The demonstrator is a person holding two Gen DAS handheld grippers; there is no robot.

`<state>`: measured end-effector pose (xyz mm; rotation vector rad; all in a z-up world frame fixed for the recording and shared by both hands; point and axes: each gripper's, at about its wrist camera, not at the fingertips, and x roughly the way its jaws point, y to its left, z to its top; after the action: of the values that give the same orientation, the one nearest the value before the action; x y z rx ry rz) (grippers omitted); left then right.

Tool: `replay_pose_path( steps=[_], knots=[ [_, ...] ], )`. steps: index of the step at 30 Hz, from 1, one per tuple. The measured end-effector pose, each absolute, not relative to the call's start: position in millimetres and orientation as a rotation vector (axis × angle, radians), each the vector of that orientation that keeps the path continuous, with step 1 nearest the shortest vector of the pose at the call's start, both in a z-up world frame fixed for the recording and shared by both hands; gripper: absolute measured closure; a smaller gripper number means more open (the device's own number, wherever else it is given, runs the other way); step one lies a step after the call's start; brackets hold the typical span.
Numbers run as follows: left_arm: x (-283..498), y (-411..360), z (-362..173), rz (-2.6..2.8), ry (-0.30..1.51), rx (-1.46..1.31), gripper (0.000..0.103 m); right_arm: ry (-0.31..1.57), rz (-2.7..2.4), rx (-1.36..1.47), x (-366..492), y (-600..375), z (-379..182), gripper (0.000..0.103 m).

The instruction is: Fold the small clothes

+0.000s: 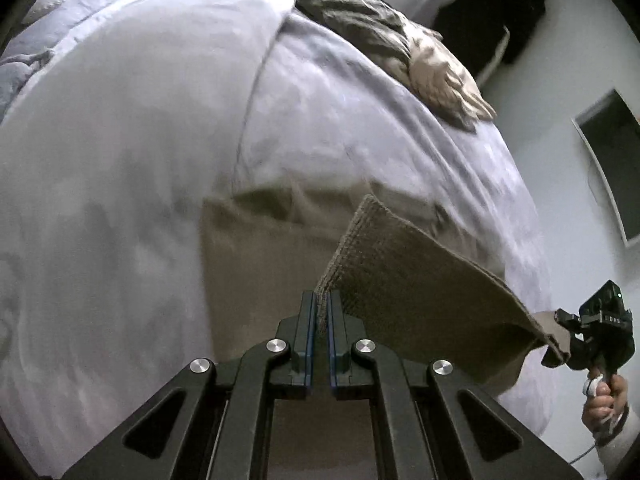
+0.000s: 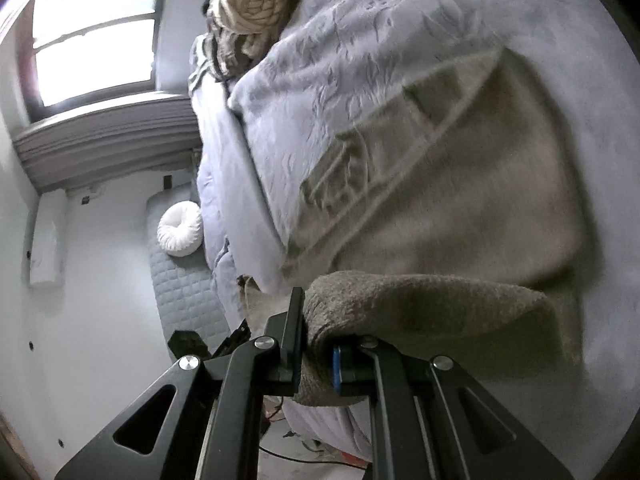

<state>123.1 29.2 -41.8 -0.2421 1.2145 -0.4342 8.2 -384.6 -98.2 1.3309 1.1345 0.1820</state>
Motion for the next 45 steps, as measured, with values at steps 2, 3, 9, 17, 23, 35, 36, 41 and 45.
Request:
replay_pose_path(
  steps=[2,3,9,17,23,35,36,41,45],
  knots=[
    [140,22,-50,-0.402,1.205,-0.257,0.097,1.165,0.131,1.370,29,-394,-119,0.091],
    [148,13,-57,-0.385,1.204,-0.256,0.097,1.182,0.096,1.407,38,-398,-135,0.091],
    [181,-14,-110,-0.272,1.246,-0.200,0.097,1.196,-0.015,1.566,60,-411,-196,0.084],
    [191,14,-117,-0.047,1.254,-0.151,0.097,1.052,-0.002,1.360,61,-428,-145,0.042],
    [185,6,-109,-0.157,1.267,-0.140,0.097,1.242,0.071,0.980,91,-386,-132,0.071],
    [191,-28,-155,-0.146,1.331,-0.166,0.097,1.209,-0.291,0.880,73,-414,-154,0.070],
    [193,-21,-154,-0.148,1.336,-0.209,0.097,1.211,-0.290,0.865,70,-415,-150,0.070],
    [192,3,-129,-0.048,1.291,-0.075,0.097,1.192,-0.216,0.945,37,-409,-133,0.053],
    [170,22,-114,-0.096,1.321,-0.062,0.097,1.223,-0.070,1.034,-6,-382,-129,0.047]
  ],
)
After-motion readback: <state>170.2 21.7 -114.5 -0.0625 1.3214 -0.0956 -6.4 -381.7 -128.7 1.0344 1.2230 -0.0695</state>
